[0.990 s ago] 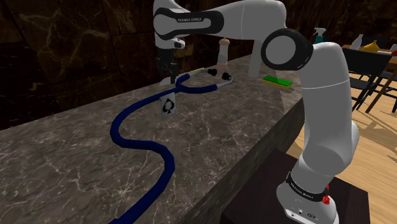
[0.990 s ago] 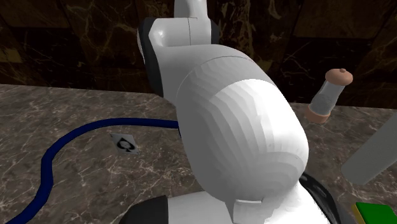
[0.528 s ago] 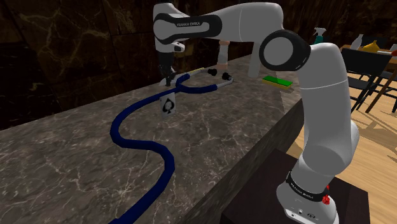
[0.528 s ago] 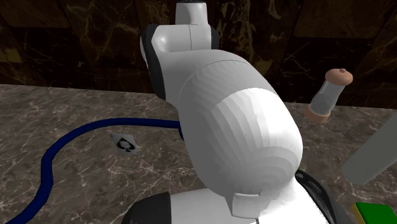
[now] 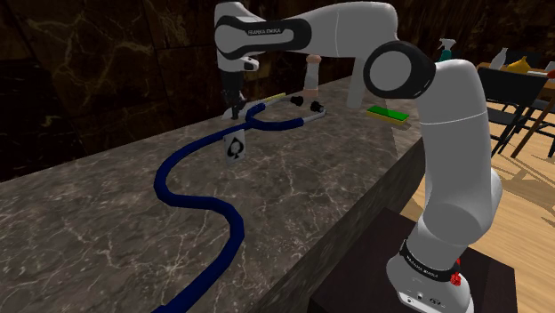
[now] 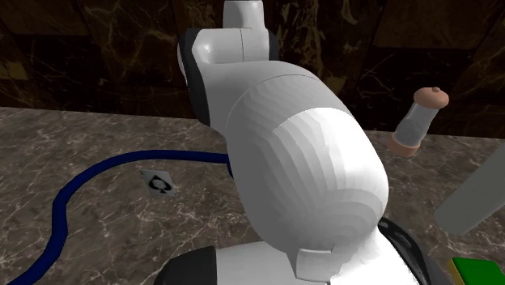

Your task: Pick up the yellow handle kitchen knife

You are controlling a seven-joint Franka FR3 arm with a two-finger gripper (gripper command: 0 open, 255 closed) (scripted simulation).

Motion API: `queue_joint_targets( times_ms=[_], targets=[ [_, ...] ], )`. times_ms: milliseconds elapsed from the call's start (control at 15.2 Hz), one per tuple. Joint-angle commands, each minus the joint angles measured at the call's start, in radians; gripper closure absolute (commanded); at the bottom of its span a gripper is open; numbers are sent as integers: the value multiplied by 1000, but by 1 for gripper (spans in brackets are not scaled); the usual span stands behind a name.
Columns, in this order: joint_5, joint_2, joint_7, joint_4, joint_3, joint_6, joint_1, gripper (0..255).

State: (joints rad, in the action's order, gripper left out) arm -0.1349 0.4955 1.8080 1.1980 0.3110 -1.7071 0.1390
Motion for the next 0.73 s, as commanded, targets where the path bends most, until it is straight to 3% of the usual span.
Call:
queue_joint_targets(
  times_ms=[0, 660],
  targets=[
    [0, 2, -1, -29, 0, 27, -2, 255],
    [-16, 65, -5, -268, -3, 203, -37, 255]
  ],
)
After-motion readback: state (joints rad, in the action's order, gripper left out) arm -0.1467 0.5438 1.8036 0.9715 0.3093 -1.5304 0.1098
